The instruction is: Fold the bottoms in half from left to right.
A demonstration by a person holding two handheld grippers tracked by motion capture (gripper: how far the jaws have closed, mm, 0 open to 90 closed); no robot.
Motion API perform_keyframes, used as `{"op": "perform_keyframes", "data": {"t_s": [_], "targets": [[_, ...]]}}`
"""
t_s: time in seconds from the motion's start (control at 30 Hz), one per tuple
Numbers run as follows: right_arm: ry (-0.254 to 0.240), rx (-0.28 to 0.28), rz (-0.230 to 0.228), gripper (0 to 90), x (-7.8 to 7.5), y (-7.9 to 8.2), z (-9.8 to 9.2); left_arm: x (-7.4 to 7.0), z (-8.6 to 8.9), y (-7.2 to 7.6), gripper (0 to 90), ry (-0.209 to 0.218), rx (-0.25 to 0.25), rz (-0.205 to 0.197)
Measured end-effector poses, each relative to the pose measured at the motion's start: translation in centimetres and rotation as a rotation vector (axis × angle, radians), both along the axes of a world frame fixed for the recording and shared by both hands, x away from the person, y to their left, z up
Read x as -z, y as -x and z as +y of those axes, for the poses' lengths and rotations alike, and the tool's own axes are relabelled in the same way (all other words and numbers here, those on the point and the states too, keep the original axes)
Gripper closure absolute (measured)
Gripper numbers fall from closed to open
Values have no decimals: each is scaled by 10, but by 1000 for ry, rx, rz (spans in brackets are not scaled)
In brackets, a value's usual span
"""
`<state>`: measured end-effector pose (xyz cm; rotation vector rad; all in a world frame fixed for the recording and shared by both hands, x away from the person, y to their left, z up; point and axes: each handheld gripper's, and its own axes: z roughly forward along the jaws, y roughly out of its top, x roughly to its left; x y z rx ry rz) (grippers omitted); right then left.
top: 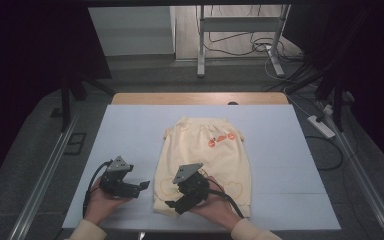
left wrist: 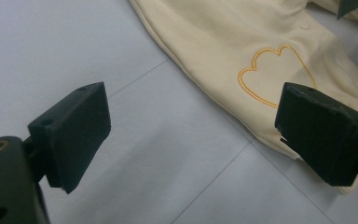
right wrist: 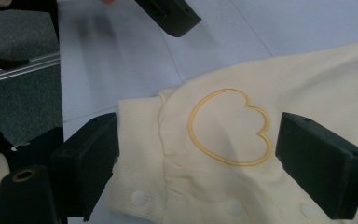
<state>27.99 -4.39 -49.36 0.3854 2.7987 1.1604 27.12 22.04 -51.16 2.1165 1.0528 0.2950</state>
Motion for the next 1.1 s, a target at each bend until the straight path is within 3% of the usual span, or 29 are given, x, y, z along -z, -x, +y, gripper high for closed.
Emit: {"op": "perform_keyframes", "data": {"t_s": [0.37, 0.6, 0.83, 1.0, 1.1], "targets": [[34, -67, 19, 150, 11, 11, 23, 0, 0, 0, 102, -1, -1, 1], [82, -107, 19, 159, 22, 19, 39, 0, 1, 0, 103, -2, -1, 1], [117, -110, 10, 192, 29, 22, 48, 0, 1, 0, 103, -1, 0, 2], [116, -90, 15, 218, 32, 20, 49, 1, 1, 0, 103, 4, -3, 2], [150, -76, -1, 234, 34, 21, 50, 0, 1, 0, 103, -2, 1, 2]]}}
